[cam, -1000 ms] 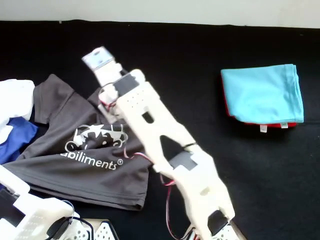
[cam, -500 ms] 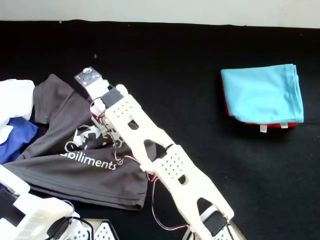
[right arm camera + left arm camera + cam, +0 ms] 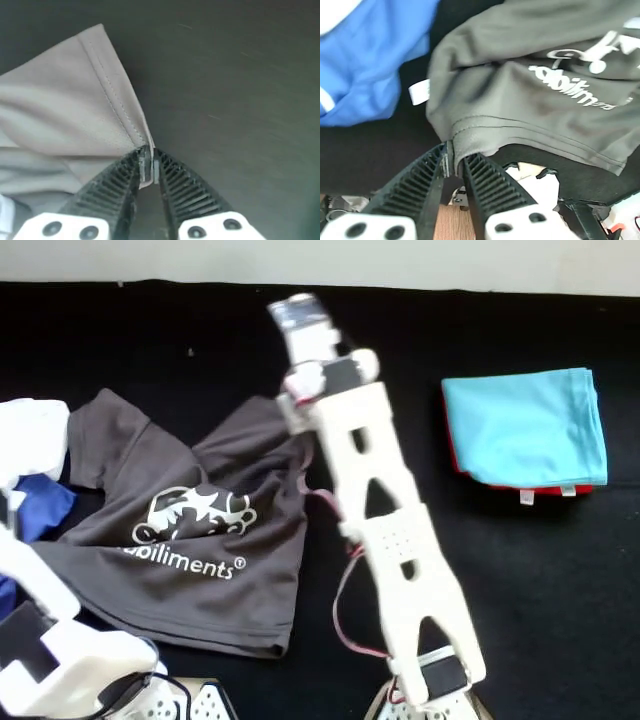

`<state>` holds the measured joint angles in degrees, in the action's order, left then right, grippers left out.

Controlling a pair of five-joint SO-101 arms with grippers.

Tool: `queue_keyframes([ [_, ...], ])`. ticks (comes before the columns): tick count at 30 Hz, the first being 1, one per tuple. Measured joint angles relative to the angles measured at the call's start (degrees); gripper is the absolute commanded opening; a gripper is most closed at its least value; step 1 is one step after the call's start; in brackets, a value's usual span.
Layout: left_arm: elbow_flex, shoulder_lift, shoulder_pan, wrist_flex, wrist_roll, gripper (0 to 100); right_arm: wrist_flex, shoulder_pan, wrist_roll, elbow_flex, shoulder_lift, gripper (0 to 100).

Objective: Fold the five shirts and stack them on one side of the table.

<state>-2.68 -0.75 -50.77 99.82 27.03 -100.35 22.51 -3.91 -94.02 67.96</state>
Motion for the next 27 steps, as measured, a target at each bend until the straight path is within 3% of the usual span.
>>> queue_keyframes([
  [7,-11.3,0.1,10.5,0.5,-8.2,1,-0.2,-11.3,-2.5,4.1,-15.0,0.5],
  [14,-20.5,0.1,19.3,0.9,-13.1,1,-0.2,-19.8,-7.0,30.1,-37.0,0.5],
  [27,4.6,-13.2,28.7,1.1,-14.4,1,-0.2,-31.7,-17.7,85.4,-75.9,0.5],
])
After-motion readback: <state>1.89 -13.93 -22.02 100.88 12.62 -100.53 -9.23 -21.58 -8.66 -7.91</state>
